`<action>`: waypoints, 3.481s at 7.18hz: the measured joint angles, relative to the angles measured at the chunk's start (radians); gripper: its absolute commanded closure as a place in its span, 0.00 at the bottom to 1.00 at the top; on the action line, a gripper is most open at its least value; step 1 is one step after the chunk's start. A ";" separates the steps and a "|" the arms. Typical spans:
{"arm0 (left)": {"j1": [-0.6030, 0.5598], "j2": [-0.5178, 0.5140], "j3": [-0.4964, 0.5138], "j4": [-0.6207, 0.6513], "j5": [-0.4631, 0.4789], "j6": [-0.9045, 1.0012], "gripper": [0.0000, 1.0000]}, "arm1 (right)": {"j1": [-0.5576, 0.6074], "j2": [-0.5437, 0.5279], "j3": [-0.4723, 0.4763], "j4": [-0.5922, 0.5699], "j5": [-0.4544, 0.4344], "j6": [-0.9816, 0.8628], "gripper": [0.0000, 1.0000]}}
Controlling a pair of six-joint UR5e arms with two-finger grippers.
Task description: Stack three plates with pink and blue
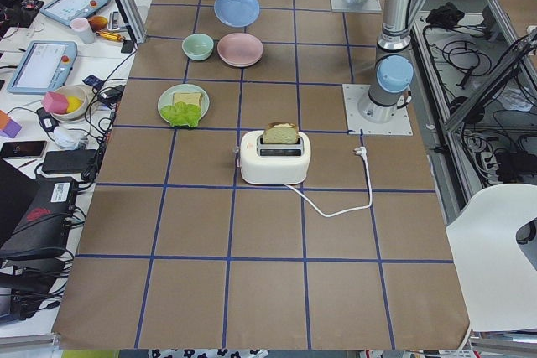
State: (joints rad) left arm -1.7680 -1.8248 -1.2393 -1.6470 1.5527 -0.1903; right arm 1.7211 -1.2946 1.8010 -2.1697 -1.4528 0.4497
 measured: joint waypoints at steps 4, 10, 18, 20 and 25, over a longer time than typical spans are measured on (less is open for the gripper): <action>0.031 0.013 0.001 -0.001 0.000 0.000 0.00 | 0.139 0.068 -0.003 -0.089 0.002 0.164 1.00; 0.036 0.019 0.004 0.001 0.002 -0.001 0.00 | 0.131 0.088 -0.023 -0.094 0.037 0.159 0.00; 0.035 0.018 0.005 0.018 0.006 -0.004 0.00 | -0.158 -0.180 -0.307 0.500 -0.143 -0.488 0.00; 0.035 0.018 0.005 0.018 0.002 -0.005 0.00 | -0.160 -0.259 -0.262 0.528 -0.150 -0.542 0.00; 0.035 0.019 0.007 0.018 0.001 -0.006 0.00 | -0.166 -0.275 -0.252 0.507 -0.135 -0.501 0.00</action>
State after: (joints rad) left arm -1.7329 -1.8059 -1.2328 -1.6294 1.5537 -0.1968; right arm 1.5547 -1.5700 1.5486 -1.6623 -1.5876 -0.0517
